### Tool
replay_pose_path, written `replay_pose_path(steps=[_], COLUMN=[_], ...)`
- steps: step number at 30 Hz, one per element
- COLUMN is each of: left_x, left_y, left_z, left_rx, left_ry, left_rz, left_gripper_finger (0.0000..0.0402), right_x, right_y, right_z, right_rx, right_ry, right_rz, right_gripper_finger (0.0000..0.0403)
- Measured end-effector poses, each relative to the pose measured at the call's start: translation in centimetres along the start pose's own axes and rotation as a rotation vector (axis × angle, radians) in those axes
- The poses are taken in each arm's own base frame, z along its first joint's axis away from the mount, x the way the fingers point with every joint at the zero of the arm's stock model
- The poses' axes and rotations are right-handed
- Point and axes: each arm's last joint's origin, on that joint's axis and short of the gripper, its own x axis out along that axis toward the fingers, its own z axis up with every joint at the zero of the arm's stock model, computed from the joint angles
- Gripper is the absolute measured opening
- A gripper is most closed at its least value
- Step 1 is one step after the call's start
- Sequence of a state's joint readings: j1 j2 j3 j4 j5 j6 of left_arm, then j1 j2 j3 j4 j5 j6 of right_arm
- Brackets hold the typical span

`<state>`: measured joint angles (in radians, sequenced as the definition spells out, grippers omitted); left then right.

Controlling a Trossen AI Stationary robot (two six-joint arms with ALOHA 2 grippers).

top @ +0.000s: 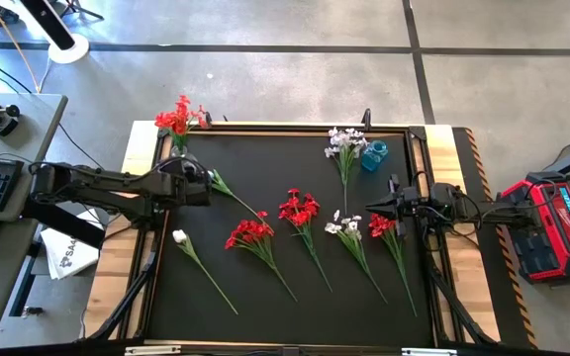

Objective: Sort flowers into vase by color
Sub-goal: Adjust the transparent vase, then put the top white flowers into the blue vase

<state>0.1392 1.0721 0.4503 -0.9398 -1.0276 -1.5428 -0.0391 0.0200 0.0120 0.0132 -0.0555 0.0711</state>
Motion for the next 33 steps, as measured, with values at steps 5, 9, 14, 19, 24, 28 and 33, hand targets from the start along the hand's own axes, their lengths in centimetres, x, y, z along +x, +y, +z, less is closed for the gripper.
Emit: replay_pose_path(steps=[5, 9, 14, 19, 24, 28, 33], left_x=[-0.4, -1.2, -2.3, -4.0, -6.0, -7.8, -10.2], left_y=[0.4, 0.6, -0.4, -1.5, -2.8, -4.2, -6.3], left_z=[0.3, 1.2, 2.2, 3.1, 2.8, 1.6, -0.3], left_rx=[0.091, 0.131, 0.215, 0.361, 0.527, 0.677, 0.746], left_ry=[0.097, 0.166, 0.295, 0.422, 0.404, 0.308, 0.047], left_rz=[0.038, 0.073, 0.008, -0.130, -0.346, -0.613, -1.002], left_gripper_finger=[0.0140, 0.0152, 0.0175, 0.0186, 0.0186, 0.0186, 0.0186], right_x=[0.0, 0.0, 0.0, 0.0, 0.0, 0.0, 0.0], right_y=[0.0, 0.0, 0.0, 0.0, 0.0, 0.0, 0.0], right_z=[0.0, 0.0, 0.0, 0.0, 0.0, 0.0, 0.0], right_rx=[0.000, 0.000, 0.000, 0.000, 0.000, 0.000, 0.000], right_ry=[0.000, 0.001, 0.000, 0.001, 0.000, 0.000, 0.000], right_rz=[0.000, 0.000, 0.000, 0.001, 0.000, 0.000, 0.000], right_gripper_finger=[0.0000, 0.0000, 0.0000, 0.0000, 0.0000, 0.0000, 0.0000])
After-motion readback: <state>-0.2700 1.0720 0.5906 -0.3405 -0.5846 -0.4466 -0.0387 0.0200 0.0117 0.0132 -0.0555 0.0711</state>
